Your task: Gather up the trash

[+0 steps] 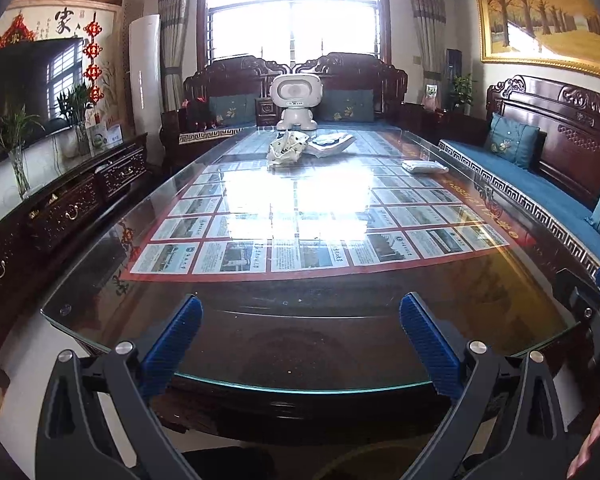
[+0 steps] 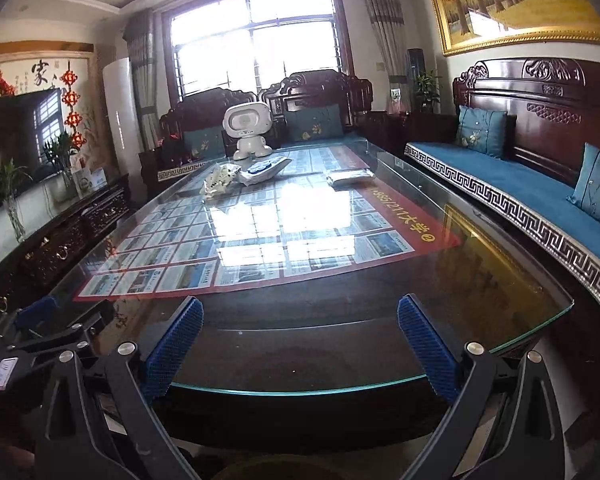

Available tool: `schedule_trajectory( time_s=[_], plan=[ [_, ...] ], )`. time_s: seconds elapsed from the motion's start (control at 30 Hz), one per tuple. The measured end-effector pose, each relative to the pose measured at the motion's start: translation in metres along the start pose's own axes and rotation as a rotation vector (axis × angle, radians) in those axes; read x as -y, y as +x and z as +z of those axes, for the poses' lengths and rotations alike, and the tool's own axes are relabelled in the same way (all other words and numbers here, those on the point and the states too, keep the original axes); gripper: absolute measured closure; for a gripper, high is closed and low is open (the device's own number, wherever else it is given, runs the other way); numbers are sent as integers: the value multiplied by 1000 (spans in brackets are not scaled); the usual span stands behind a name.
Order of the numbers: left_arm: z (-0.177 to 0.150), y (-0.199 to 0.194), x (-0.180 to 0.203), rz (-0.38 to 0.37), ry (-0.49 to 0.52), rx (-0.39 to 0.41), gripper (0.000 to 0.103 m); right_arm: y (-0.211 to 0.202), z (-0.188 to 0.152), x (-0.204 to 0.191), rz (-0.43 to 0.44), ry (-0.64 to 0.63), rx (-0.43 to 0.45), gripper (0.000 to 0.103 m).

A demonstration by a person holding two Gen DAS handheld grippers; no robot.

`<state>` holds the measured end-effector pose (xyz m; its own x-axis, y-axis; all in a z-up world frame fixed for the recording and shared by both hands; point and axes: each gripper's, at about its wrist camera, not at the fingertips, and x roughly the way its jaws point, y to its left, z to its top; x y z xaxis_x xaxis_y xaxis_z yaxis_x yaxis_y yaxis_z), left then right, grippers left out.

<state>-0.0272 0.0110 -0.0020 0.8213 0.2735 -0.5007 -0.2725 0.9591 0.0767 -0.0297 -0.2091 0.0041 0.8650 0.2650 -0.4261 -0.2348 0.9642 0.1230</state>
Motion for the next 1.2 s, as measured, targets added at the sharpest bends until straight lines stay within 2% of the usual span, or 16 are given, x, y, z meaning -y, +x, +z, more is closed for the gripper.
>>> schedule_trajectory(
  time_s=[0.1, 0.23, 0.43, 0.53, 1.2],
  plan=[
    [2, -3, 5, 10, 32, 11, 4, 2, -2, -4, 7, -14, -16, 8],
    [9, 2, 5, -9, 17, -3, 4, 3, 2, -2, -3, 1, -24, 8],
    [13, 6, 6, 55, 38, -10, 4, 0, 7, 1, -22, 4, -15, 8],
    [13, 6, 7, 64, 48, -13, 4, 0, 8, -1, -26, -2, -17, 8],
    [17, 7, 15, 62, 59, -29, 4, 5, 11, -7, -15, -20, -36, 8]
  ],
)
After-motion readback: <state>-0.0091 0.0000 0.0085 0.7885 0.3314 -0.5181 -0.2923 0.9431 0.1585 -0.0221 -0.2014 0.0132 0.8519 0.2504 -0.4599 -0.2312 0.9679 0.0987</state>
